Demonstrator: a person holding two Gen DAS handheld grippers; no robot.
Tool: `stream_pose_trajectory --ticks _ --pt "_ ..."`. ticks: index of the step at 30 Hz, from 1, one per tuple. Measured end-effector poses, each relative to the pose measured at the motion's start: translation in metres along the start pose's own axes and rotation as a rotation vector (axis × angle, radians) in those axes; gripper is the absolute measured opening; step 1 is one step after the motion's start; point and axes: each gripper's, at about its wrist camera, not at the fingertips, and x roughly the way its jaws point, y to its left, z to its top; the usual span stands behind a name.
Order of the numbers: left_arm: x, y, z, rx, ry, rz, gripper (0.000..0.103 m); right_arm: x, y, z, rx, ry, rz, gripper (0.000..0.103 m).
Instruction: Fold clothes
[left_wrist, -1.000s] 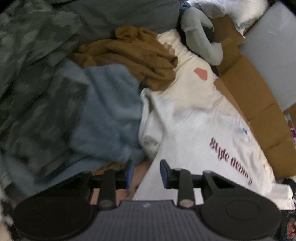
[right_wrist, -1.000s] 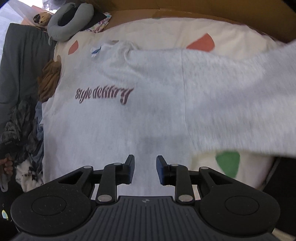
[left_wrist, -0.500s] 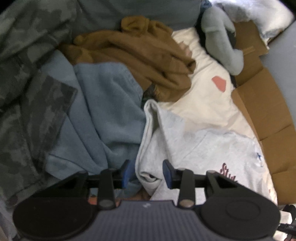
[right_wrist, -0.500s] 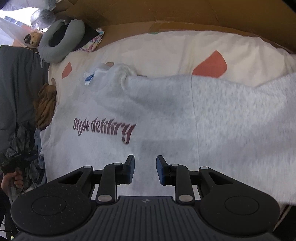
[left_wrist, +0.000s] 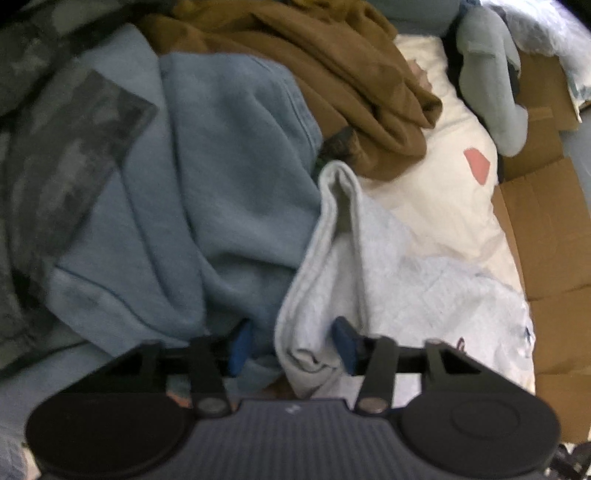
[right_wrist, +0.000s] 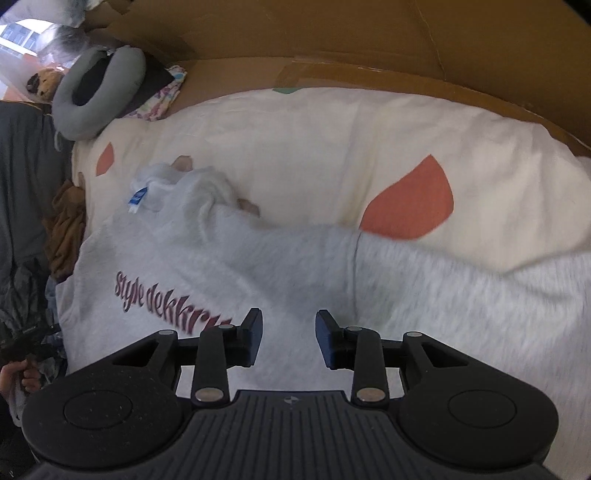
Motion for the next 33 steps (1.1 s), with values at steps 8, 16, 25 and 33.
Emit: stream_pose_trajectory --ticks 8,16,25,33 --pt "-0.021 -0.038 0.001 0.158 -0.056 0.02 0.008 0.02 -0.013 0.018 -0.07 0.102 -0.026 0.037" --pt "-0.076 -0.086 0.034 0.344 -0.165 0.075 0.007 0.027 -0.004 0.016 -0.144 0.223 -0.086 0.038" --pt "-0.13 -0.142 0.072 0.576 -0.306 0.129 0.007 0.032 -0.006 0.013 -0.123 0.309 -0.162 0.038" --pt "-0.146 -0.175 0.078 0.822 -0.398 0.184 0.008 0.043 -0.015 0.02 -0.013 0.36 -0.195 0.037"
